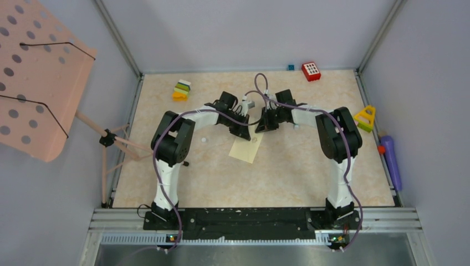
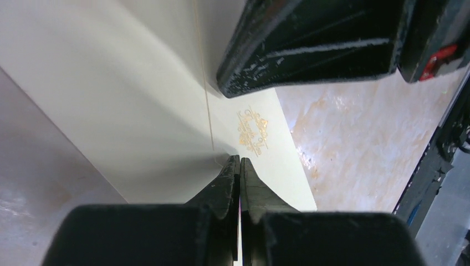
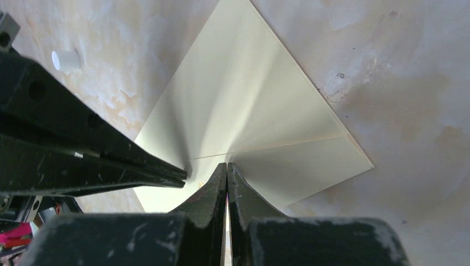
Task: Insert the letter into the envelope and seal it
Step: Seal the envelope flap on the envelope.
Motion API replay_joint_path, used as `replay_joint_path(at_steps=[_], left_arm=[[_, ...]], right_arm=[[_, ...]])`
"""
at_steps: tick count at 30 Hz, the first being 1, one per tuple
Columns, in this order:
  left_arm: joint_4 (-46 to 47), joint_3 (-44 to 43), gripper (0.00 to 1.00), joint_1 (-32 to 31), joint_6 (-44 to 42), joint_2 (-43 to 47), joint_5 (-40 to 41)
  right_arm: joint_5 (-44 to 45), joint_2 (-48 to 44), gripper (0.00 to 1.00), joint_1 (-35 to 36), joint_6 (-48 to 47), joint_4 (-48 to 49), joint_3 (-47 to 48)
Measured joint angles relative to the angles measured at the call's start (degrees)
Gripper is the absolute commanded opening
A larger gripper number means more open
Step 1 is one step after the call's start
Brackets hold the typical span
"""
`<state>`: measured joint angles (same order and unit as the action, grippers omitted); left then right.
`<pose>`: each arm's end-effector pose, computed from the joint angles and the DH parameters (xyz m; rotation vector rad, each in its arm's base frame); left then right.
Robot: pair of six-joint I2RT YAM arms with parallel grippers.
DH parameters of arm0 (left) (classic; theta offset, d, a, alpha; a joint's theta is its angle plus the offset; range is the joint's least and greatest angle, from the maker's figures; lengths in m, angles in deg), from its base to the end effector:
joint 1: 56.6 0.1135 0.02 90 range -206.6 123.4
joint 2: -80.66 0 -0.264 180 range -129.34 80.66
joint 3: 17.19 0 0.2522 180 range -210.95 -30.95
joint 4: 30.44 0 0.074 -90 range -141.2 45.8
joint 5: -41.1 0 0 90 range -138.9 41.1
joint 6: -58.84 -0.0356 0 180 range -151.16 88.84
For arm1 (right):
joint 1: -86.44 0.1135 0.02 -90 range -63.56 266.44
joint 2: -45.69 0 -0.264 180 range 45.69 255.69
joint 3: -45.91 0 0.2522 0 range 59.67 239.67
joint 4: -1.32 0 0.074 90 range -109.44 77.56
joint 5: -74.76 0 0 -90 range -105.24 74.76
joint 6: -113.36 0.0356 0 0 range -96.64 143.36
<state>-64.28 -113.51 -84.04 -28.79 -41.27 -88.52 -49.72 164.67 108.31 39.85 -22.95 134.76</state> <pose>0.3788 -0.2223 0.1412 0.8138 2.4821 -1.0875 0.3880 0.1775 0.1338 -0.3757 2.5505 1.0225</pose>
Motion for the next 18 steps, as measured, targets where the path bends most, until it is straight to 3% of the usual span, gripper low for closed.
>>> replay_joint_path(at_steps=[18], left_arm=[[-3.2, 4.3, 0.0, -5.5, -10.0, 3.7, -0.7]], right_arm=[[0.2, 0.0, 0.0, 0.0, 0.0, 0.0, 0.0]])
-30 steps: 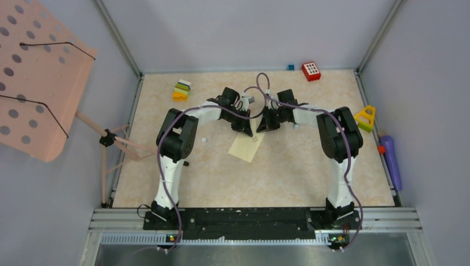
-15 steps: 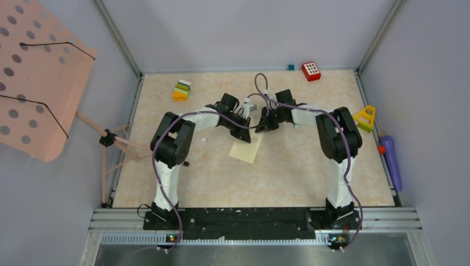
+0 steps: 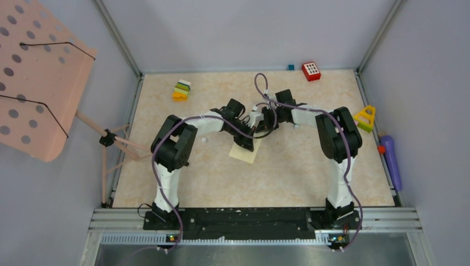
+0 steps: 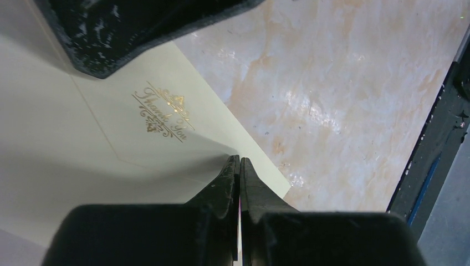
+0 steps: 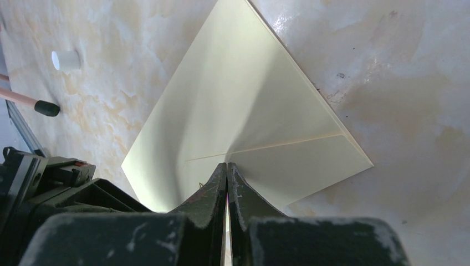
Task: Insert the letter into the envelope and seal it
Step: Seal the envelope flap on the envelope.
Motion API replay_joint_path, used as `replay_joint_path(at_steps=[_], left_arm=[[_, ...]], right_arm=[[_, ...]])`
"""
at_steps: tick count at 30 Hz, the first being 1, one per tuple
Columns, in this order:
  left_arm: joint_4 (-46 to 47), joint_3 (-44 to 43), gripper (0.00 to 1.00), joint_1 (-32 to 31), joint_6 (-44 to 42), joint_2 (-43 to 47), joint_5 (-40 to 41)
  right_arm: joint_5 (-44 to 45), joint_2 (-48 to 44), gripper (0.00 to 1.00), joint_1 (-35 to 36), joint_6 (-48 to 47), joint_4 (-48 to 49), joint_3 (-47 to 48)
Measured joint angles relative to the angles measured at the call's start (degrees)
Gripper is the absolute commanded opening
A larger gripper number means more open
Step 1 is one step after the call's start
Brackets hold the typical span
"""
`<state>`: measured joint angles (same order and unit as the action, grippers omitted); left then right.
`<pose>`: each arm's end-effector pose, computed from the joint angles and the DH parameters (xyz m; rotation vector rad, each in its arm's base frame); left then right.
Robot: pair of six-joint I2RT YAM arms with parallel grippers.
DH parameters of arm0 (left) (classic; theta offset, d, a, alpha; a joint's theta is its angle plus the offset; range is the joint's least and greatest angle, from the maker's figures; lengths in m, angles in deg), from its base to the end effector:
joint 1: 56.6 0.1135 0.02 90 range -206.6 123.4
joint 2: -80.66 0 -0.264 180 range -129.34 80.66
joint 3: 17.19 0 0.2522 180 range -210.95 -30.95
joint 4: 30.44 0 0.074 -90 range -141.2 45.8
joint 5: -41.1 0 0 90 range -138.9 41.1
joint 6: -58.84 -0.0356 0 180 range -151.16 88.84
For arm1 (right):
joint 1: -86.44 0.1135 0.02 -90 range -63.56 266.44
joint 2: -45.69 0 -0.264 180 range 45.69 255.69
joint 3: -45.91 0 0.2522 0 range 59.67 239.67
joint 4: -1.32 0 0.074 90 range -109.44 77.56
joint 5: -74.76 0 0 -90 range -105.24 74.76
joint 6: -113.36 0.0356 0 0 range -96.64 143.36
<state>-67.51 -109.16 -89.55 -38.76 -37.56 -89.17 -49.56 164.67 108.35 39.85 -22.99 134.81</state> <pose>0.3369 -0.2458 0.1442 1.1312 2.3992 -1.0828 0.3881 0.1777 0.1340 -0.3755 2.5508 1.0192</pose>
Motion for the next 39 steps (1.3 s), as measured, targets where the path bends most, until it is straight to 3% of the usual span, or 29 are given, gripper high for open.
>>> replay_joint_path(at_steps=[11, 24, 39], left_arm=[[-0.8, 2.6, 0.0, -0.4, -1.3, 2.1, 1.5], [-0.5, 2.4, 0.0, 1.9, 4.5, 2.2, 4.1], [2.3, -2.4, 0.0, 2.8, 5.0, 0.1, 11.4]], right_arm=[[0.0, 0.0, 0.0, 0.0, 0.0, 0.0, 0.0], [0.5, 0.0, 0.0, 0.0, -0.5, 0.4, 0.0], [0.6, 0.0, 0.0, 0.0, -0.5, 0.5, 0.1]])
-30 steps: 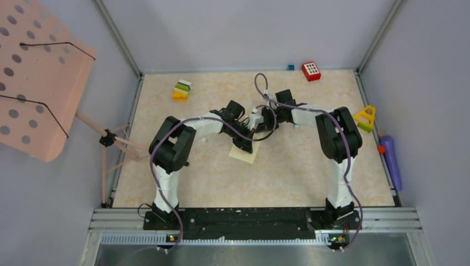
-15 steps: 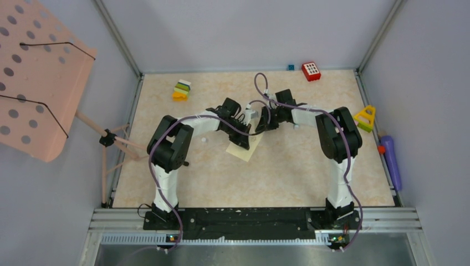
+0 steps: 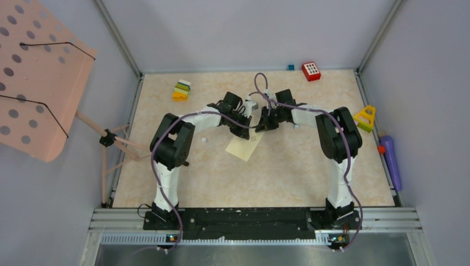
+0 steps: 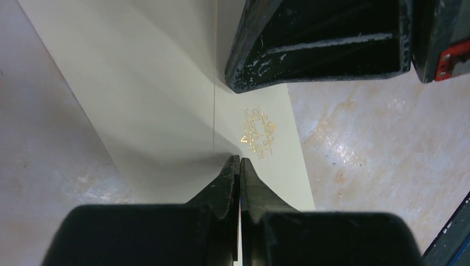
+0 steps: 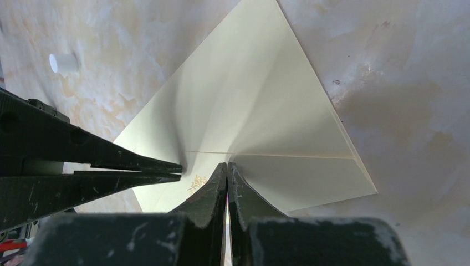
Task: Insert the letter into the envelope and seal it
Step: Seal the envelope flap on the envelope.
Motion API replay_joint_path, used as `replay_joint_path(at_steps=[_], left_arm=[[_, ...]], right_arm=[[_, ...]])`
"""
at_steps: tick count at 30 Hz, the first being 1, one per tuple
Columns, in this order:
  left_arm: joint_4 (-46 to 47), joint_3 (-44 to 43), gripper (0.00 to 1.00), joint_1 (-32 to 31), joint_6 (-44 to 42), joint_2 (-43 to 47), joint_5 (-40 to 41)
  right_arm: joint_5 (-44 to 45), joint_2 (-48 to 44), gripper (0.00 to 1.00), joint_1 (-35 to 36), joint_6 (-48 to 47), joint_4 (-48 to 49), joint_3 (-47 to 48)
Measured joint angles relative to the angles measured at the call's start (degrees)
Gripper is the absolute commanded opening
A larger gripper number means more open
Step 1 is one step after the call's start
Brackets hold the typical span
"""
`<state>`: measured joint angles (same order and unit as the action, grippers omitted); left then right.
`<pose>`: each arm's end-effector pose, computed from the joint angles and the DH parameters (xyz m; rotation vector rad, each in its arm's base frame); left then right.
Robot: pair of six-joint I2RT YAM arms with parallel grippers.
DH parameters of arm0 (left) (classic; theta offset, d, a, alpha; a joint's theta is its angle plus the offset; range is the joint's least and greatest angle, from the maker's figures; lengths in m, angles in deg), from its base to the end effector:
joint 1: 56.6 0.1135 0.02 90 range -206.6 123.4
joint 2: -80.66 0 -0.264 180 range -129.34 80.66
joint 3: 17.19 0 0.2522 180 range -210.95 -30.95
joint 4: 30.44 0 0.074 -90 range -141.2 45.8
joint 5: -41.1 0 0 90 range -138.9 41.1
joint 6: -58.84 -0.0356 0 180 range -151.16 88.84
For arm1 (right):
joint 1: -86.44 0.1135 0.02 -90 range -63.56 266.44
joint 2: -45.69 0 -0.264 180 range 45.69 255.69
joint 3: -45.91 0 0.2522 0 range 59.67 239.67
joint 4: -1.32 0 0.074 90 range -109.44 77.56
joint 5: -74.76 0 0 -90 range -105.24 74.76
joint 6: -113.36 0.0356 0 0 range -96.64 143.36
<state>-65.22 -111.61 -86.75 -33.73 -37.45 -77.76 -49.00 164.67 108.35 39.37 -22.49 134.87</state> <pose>0.3635 -0.2310 0.1554 0.9162 2.4487 -0.8271 0.3892 0.1778 0.1346 -0.3843 2.5384 1.0042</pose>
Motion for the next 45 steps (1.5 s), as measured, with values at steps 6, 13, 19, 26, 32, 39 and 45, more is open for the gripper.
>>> replay_joint_path(at_steps=[6, 13, 19, 26, 32, 39, 45], left_arm=[[0.0, -2.7, 0.0, 0.0, 0.7, -1.9, 0.4], [0.0, -3.3, 0.0, 0.0, 1.4, -2.4, 0.6], [0.0, -3.3, 0.0, 0.0, 2.5, -2.4, 1.0], [0.0, -3.3, 0.0, -0.1, 3.2, -2.4, 1.5], [0.2, -3.3, 0.0, -0.3, 4.4, -2.4, 1.8], [0.9, -3.3, 0.0, -0.5, 5.2, -2.5, 2.4], [1.3, -3.0, 0.0, -0.5, 5.6, -2.4, 2.2]], right_arm=[[-0.1, 0.0, 0.0, 0.0, -0.3, 0.0, 0.0], [-0.6, 0.0, 0.0, 0.0, -0.4, 0.2, -0.1], [-1.4, 0.0, 0.0, 0.0, -0.4, 0.6, -0.2], [-4.9, 0.0, 0.03, 0.1, 1.1, 2.3, -2.1], [-8.8, -0.3, 0.11, 0.9, 3.9, 3.3, -4.4], [-12.0, -0.6, 0.18, 2.4, 7.2, 5.7, -6.9], [-12.3, -0.8, 0.07, 2.7, 8.2, 7.0, -7.8]])
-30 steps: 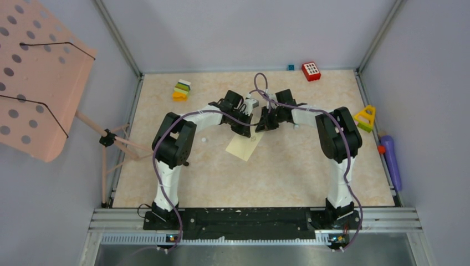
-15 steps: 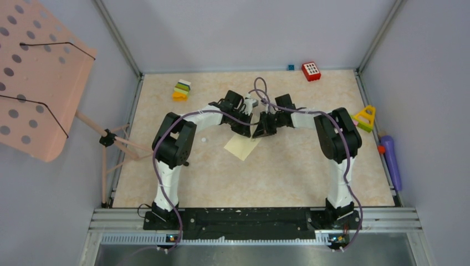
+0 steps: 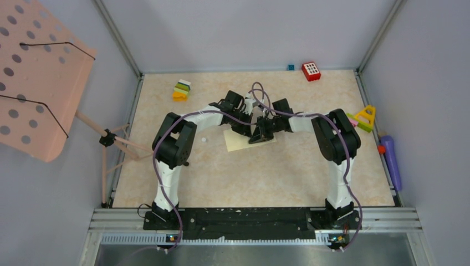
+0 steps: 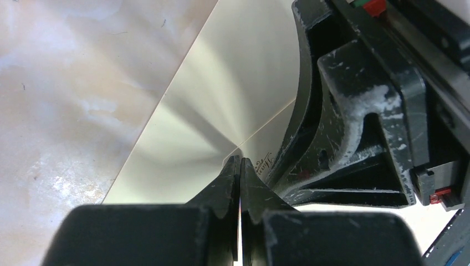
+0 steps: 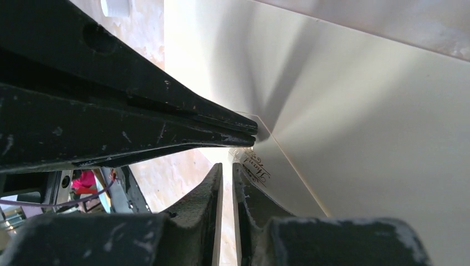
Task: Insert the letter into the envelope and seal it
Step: Seal the envelope flap on the envelope.
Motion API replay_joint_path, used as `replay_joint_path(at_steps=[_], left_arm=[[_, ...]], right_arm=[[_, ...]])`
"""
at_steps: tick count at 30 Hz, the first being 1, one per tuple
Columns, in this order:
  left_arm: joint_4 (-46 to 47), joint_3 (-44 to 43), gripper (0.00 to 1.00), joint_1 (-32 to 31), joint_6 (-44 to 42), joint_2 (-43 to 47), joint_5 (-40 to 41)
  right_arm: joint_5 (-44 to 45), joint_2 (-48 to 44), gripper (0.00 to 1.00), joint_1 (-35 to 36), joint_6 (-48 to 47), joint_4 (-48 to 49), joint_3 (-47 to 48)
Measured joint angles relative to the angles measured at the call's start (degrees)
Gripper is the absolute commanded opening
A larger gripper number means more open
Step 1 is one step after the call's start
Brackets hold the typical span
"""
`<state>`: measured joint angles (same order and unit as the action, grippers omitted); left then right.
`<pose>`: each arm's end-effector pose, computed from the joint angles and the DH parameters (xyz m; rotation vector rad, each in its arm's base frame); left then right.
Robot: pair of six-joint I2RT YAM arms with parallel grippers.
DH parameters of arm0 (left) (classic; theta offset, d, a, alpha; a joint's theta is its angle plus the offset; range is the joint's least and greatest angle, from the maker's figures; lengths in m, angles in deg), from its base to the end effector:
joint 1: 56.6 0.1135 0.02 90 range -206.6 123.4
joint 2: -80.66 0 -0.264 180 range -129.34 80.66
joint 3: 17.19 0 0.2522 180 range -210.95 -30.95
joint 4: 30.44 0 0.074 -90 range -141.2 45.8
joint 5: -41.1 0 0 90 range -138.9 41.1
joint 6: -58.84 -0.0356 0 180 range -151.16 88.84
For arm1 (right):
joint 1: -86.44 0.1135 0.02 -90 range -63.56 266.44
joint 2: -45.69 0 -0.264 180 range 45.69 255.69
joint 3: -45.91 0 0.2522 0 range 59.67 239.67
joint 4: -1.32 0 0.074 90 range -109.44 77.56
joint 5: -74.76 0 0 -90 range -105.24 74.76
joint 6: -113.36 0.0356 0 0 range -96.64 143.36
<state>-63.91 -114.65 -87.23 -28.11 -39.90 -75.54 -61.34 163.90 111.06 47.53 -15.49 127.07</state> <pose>0.3744 -0.2402 0.1536 0.7992 2.4807 -0.8153 0.3568 0.1917 0.1145 -0.3678 2.5752 1.3457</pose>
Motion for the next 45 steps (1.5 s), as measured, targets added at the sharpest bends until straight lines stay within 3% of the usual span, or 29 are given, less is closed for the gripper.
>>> replay_joint_path(at_steps=[2, 25, 36, 45], left_arm=[[0.3, 0.3, 0.0, 0.0, 0.0, 0.0, -0.2], [3.8, 2.1, 0.0, -0.1, 0.9, 0.3, -2.6], [6.0, 3.5, 0.0, 0.2, 4.8, 0.7, -2.6], [6.6, 3.9, 0.0, 0.2, 6.5, 0.8, -2.4]], right_arm=[[0.9, 0.0, 0.0, 0.0, -0.3, -0.4, 0.0], [11.1, -4.5, 0.0, -5.3, -10.2, -9.0, 0.7], [0.2, -4.5, 0.0, -5.7, -5.4, -4.5, -2.3], [-2.2, -3.3, 0.0, -1.8, -1.3, 0.2, -3.9]])
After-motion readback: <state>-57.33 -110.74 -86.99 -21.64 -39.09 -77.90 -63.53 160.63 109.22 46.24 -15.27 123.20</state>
